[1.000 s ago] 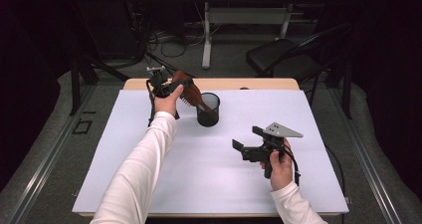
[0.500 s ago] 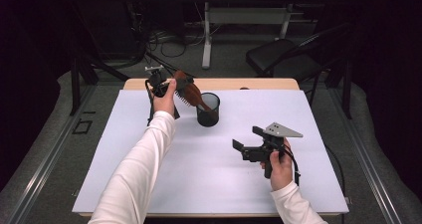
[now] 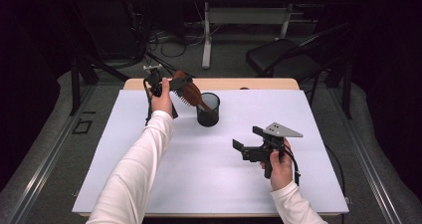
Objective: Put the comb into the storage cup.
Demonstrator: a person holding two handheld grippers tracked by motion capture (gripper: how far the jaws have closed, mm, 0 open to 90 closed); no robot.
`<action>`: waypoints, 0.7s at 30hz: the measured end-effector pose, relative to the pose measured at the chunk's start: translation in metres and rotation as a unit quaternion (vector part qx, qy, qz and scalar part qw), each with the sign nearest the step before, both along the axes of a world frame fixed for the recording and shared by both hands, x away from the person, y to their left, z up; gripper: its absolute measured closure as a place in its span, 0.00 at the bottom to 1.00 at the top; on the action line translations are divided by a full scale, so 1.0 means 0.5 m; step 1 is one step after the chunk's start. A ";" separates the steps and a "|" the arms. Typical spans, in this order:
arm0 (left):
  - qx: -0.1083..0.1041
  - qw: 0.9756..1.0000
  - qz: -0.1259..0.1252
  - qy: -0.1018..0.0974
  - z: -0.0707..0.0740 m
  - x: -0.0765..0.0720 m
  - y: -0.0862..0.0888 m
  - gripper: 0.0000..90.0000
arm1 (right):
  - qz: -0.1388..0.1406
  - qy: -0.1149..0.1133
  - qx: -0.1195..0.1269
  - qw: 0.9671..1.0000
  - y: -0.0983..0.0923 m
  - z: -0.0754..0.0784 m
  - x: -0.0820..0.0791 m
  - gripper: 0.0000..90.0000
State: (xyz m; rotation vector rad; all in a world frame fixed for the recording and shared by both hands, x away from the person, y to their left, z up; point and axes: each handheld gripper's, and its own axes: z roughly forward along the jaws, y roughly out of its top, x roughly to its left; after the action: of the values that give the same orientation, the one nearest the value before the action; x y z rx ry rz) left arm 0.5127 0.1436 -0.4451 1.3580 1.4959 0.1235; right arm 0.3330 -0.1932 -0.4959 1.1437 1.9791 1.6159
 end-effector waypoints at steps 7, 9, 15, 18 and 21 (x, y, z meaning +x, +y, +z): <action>-0.002 1.000 0.004 -0.006 0.006 -0.003 0.004 0.00 | 0.000 -0.001 -0.001 1.000 0.000 0.000 0.000 0.04; -0.001 1.000 0.003 -0.009 0.009 -0.004 0.007 0.00 | 0.000 -0.001 -0.001 1.000 -0.001 0.000 0.000 0.04; 0.002 1.000 0.003 -0.012 0.016 -0.006 0.014 0.00 | 0.000 -0.001 -0.002 1.000 -0.001 0.000 0.000 0.04; 0.004 1.000 0.003 -0.014 0.019 -0.008 0.019 0.00 | 0.000 0.001 -0.004 1.000 -0.002 0.000 0.000 0.04; 0.004 1.000 0.002 -0.017 0.025 -0.010 0.022 0.00 | -0.001 0.001 -0.003 1.000 -0.003 0.000 0.000 0.04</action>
State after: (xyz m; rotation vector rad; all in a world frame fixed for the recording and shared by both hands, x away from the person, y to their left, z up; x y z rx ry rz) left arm 0.5074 0.1548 -0.4328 1.3527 1.4718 0.1557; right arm 0.3331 -0.1945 -0.4957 1.1457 1.9817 1.6063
